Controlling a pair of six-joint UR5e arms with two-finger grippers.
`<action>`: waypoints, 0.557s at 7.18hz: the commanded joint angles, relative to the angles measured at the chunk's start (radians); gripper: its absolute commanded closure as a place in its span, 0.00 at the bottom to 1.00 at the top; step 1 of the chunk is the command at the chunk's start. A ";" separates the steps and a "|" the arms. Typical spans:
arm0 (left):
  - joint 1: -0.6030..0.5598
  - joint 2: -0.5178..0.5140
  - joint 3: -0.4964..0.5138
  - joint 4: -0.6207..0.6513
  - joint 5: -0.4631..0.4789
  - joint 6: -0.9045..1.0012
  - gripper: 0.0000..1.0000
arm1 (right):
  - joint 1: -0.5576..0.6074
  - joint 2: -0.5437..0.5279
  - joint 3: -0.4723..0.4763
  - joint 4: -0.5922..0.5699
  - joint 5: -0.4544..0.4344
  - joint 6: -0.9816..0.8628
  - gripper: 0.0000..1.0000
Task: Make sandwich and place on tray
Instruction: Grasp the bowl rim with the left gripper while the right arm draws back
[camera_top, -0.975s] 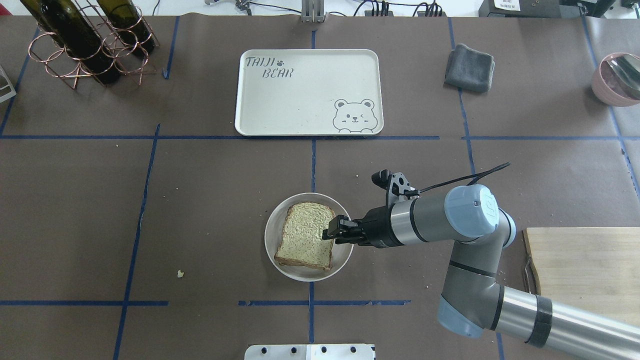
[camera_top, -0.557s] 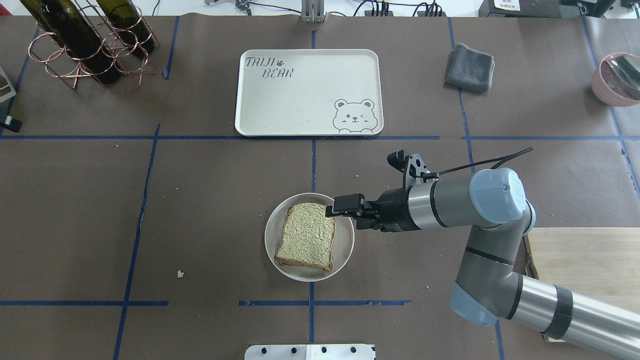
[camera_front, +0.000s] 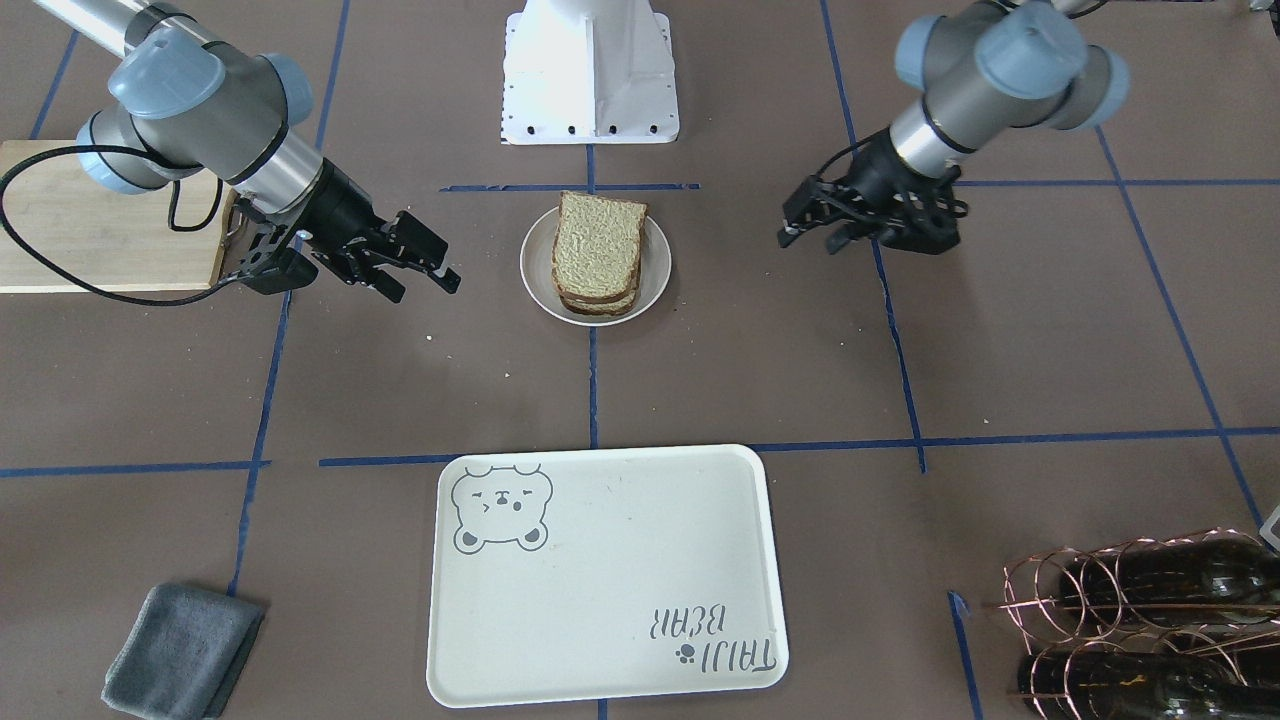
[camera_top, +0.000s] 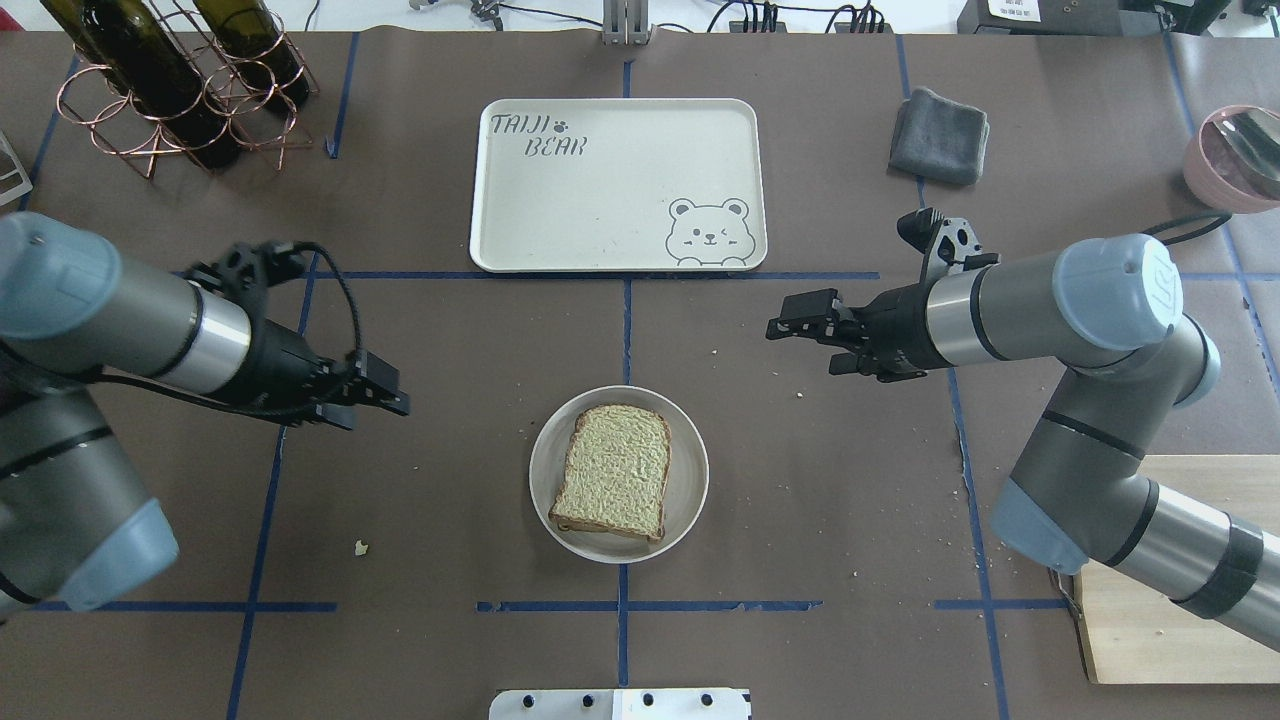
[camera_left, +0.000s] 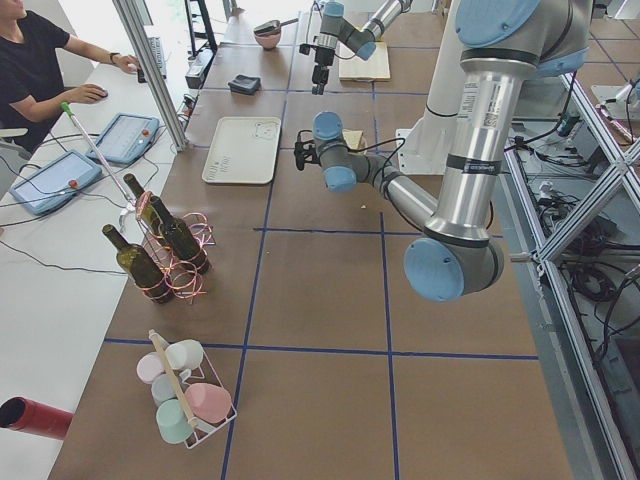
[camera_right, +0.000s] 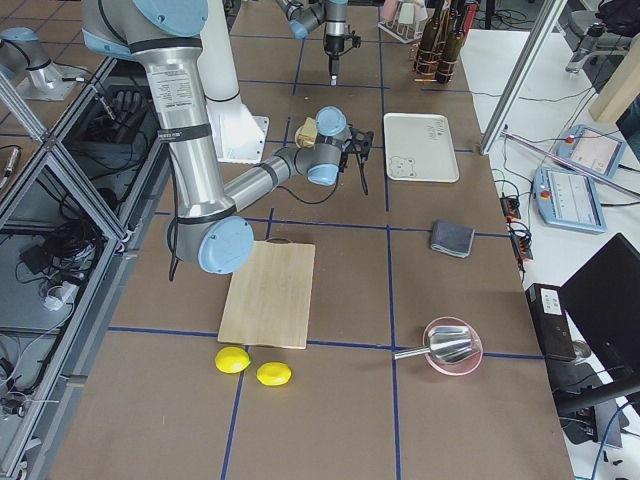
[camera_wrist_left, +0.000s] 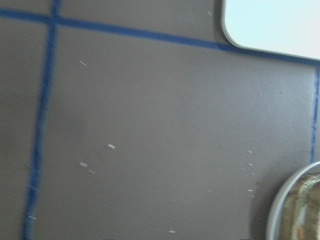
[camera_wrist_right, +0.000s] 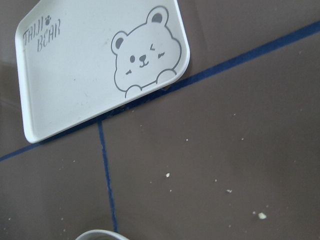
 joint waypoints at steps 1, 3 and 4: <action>0.153 -0.173 0.000 0.257 0.186 -0.083 0.39 | 0.027 -0.001 0.000 -0.066 0.004 -0.072 0.00; 0.225 -0.186 0.011 0.282 0.299 -0.082 0.41 | 0.028 -0.004 0.003 -0.066 0.002 -0.072 0.00; 0.256 -0.197 0.017 0.283 0.320 -0.082 0.44 | 0.028 -0.010 0.005 -0.064 0.001 -0.072 0.00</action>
